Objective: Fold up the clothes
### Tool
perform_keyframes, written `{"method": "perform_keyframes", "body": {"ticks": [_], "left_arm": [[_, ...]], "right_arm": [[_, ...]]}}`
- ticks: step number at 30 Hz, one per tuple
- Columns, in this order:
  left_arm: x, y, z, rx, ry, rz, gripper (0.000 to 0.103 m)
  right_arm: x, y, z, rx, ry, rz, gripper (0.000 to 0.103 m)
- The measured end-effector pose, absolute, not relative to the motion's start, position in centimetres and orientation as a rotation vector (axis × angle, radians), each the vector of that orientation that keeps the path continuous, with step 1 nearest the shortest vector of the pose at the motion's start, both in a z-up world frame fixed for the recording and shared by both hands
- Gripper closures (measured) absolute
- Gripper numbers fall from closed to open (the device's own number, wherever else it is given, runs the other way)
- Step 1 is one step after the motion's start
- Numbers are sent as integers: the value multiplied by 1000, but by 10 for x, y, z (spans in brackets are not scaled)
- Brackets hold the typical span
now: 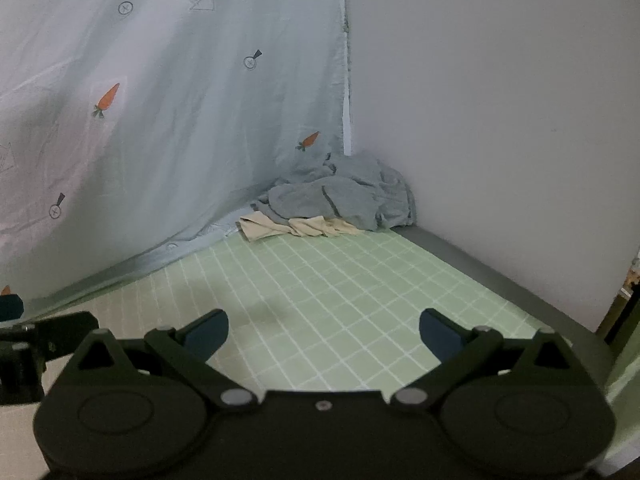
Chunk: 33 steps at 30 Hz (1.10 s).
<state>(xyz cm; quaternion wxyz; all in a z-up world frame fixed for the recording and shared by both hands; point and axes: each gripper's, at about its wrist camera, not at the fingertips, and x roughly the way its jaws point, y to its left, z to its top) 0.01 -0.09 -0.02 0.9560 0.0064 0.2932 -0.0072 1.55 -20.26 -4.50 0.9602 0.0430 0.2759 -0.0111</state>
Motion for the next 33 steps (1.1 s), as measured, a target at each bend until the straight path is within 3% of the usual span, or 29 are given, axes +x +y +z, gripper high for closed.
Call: {"method": "perform_keyframes", "body": {"ticks": [33], "left_arm": [[-10,-7,-3,14,589,-71,0]], "right_arm": [[-8,-227,-48,84,559,-36,0]]}}
